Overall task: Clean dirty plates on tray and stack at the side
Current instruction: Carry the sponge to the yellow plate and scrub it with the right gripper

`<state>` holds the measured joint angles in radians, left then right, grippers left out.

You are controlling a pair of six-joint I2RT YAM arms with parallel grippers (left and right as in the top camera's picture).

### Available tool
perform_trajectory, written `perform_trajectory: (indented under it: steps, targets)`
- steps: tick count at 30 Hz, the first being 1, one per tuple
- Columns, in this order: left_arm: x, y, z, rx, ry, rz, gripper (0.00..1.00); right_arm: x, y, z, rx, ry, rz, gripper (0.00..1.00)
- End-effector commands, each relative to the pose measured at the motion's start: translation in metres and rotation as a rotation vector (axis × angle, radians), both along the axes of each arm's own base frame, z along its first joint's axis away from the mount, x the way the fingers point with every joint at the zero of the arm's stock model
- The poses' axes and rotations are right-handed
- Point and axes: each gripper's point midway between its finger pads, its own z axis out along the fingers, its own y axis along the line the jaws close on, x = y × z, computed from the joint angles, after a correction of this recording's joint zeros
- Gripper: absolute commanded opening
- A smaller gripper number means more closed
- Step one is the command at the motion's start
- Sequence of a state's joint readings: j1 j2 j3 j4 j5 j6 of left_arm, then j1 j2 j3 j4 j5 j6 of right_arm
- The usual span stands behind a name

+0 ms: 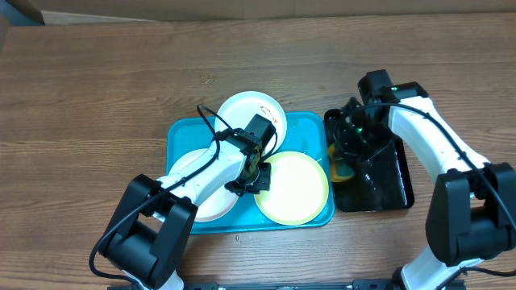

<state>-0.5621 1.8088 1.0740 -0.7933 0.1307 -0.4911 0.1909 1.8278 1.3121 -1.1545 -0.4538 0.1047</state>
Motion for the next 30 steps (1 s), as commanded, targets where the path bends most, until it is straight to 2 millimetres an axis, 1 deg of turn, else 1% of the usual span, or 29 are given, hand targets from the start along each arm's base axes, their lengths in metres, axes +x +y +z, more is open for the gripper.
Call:
perform_trajectory:
  steps: [1, 4, 5, 8, 10, 14, 16, 19, 24, 30]
  targets:
    - [-0.002, 0.002, -0.005, 0.017, 0.015, -0.013, 0.07, -0.005, 0.045, 0.035, 0.195, -0.06, 0.109, 0.04]
    - [-0.002, 0.002, -0.005, 0.017, 0.015, -0.013, 0.07, -0.019, 0.068, 0.034, 0.198, -0.06, 0.188, 0.04]
    - [-0.002, 0.002, -0.005, 0.017, 0.015, -0.013, 0.08, -0.024, 0.078, 0.033, 0.193, -0.071, 0.228, 0.04]
    - [-0.002, 0.002, -0.005, 0.018, 0.016, -0.014, 0.07, -0.031, 0.096, 0.028, 0.146, -0.105, 0.29, 0.04]
    - [-0.003, 0.003, -0.005, 0.019, 0.017, -0.017, 0.08, -0.034, 0.105, 0.023, 0.105, -0.117, 0.289, 0.04]
    - [-0.004, 0.004, -0.005, 0.022, 0.021, -0.021, 0.08, -0.041, 0.128, 0.013, 0.093, -0.149, 0.304, 0.04]
    - [-0.004, 0.004, -0.005, 0.022, 0.023, -0.025, 0.08, -0.042, 0.129, 0.001, 0.044, -0.163, 0.28, 0.04]
    - [-0.005, 0.004, -0.005, 0.023, 0.023, -0.025, 0.08, -0.039, 0.118, -0.015, -0.05, -0.176, 0.229, 0.04]
    - [-0.004, 0.004, -0.005, 0.023, 0.023, -0.024, 0.06, -0.039, 0.117, -0.03, -0.047, -0.202, 0.224, 0.04]
    - [-0.004, 0.003, -0.005, 0.021, 0.02, -0.024, 0.06, -0.044, 0.113, -0.046, -0.044, -0.207, 0.224, 0.04]
